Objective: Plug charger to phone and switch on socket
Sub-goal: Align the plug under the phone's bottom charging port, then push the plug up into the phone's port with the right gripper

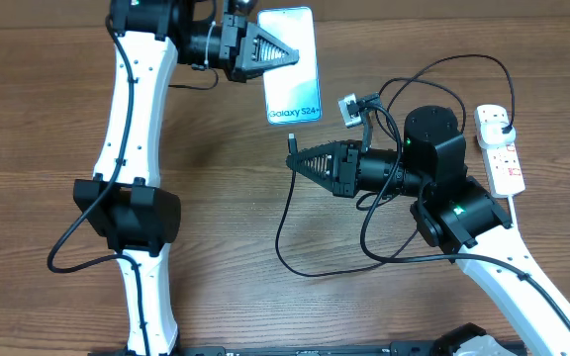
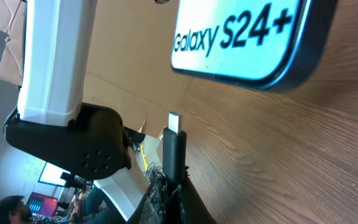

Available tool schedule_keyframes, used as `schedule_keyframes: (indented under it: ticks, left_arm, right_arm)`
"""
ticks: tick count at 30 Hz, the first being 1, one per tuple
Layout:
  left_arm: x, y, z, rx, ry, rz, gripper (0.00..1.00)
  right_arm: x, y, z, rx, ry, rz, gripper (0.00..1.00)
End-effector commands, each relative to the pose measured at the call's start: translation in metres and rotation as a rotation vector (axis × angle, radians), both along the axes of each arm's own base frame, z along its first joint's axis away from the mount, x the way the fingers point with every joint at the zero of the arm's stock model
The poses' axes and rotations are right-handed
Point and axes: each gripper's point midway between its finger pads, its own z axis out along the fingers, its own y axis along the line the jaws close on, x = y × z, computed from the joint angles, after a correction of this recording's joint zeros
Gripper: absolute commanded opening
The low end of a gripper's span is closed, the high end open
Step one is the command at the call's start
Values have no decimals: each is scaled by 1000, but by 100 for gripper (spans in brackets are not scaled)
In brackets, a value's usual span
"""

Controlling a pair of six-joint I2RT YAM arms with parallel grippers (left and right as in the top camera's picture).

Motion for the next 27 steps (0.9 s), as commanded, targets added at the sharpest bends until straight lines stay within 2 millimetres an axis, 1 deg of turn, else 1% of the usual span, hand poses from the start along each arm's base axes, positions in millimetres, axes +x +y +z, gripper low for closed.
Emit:
schedule_keyframes:
  ticks: [1, 3, 10, 14, 23, 27]
  left_arm:
    - [-14, 3, 33, -51, -21, -12, 4]
    - [-14, 3, 33, -51, -21, -11, 4]
    - [-14, 3, 32, -49, -20, -11, 4]
    - [-11, 3, 25, -6, -1, 3, 4]
    - [-10, 3, 22, 15, 14, 11, 4]
    - [-10, 3, 21, 21, 13, 13, 5]
  right_arm:
    - [-2, 0, 2, -6, -44, 2, 4]
    - [-2, 0, 2, -12, -65, 5, 4]
    - [14, -7, -6, -70, -108, -82, 4]
    - [20, -10, -7, -90, -144, -113, 4]
    - [18, -9, -10, -103, -148, -103, 4]
    - [14, -5, -9, -104, -168, -85, 4]
